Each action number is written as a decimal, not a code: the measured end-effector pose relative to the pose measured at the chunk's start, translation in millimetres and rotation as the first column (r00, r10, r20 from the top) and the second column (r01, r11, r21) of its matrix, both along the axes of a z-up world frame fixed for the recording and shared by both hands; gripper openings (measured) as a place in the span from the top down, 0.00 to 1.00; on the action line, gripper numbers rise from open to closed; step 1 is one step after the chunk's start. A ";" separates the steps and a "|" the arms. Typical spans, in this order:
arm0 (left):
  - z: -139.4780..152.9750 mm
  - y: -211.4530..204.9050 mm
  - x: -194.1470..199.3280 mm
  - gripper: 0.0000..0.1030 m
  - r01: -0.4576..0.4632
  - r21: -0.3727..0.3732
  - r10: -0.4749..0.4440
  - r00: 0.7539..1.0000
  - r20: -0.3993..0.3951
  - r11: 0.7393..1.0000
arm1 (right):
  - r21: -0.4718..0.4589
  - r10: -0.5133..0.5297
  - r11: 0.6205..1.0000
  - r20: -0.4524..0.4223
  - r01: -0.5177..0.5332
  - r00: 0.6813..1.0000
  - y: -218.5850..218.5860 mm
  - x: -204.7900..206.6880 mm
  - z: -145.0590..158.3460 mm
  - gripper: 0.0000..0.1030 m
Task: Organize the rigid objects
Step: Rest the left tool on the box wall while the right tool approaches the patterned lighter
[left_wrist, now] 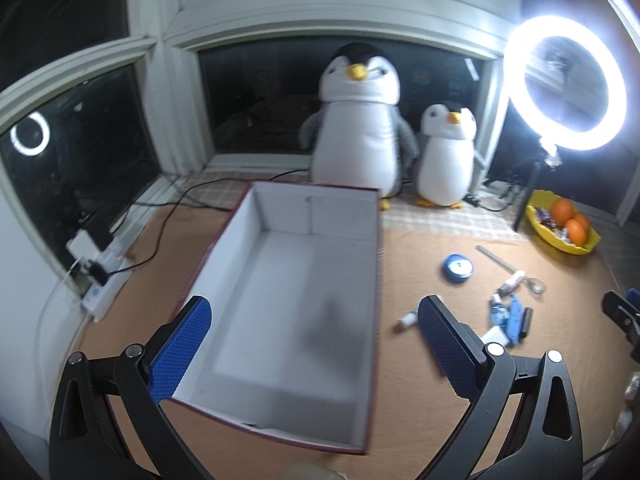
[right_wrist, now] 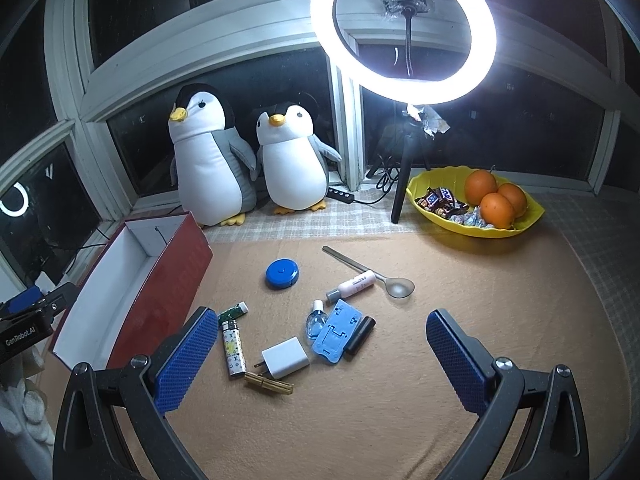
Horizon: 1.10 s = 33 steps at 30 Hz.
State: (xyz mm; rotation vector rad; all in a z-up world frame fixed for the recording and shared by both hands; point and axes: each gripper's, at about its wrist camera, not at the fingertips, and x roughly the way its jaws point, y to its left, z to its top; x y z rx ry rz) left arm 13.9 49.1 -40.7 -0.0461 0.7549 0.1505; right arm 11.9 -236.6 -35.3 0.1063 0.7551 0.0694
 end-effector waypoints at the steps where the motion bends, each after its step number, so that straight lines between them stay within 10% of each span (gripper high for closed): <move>1: -2.2 6.7 0.0 0.01 -0.013 0.004 0.013 1.000 -0.006 1.000 | 0.004 0.006 1.000 -0.004 -0.006 1.000 0.8 1.5 -1.3 0.00; 18: -34.7 97.5 -9.9 0.06 -0.222 0.025 0.223 0.969 -0.108 0.975 | -0.013 0.155 0.988 -0.066 -0.156 0.986 41.7 24.8 -21.8 0.01; 33: -72.5 128.8 4.3 0.37 -0.269 0.024 0.268 0.941 -0.208 0.963 | -0.020 0.229 0.972 -0.164 -0.235 0.960 71.4 43.2 -57.0 0.03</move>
